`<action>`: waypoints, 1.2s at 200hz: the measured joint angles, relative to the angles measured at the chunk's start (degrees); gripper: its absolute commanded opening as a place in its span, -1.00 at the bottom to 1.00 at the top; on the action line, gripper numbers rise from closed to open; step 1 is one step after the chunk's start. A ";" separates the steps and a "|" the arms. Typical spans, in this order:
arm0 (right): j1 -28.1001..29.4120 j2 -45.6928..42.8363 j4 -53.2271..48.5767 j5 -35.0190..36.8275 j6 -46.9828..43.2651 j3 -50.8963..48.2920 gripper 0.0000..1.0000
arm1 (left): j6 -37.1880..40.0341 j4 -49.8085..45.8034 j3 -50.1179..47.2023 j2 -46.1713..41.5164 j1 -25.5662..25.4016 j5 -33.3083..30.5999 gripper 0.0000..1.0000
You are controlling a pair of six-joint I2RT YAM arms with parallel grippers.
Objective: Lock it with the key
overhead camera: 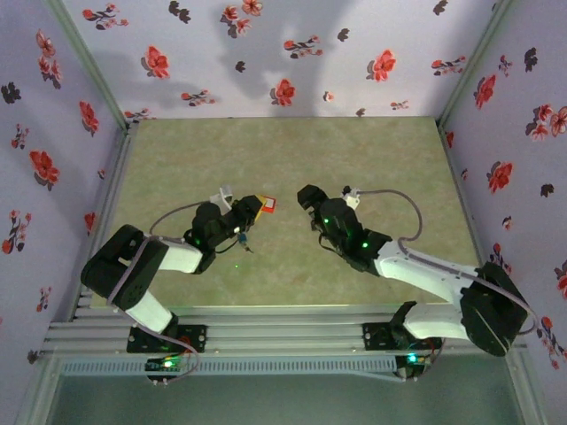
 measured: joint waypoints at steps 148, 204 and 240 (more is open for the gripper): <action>0.17 17.59 14.99 -8.90 6.27 1.60 0.36 | -0.07 2.95 0.00 1.92 0.17 1.11 -1.00; 0.28 20.26 18.93 -9.25 8.35 2.54 0.16 | -0.24 3.23 0.00 2.60 0.44 1.55 -1.00; 0.57 22.03 20.55 -9.62 9.20 2.54 0.07 | -0.26 3.34 0.00 2.91 0.59 1.57 -1.00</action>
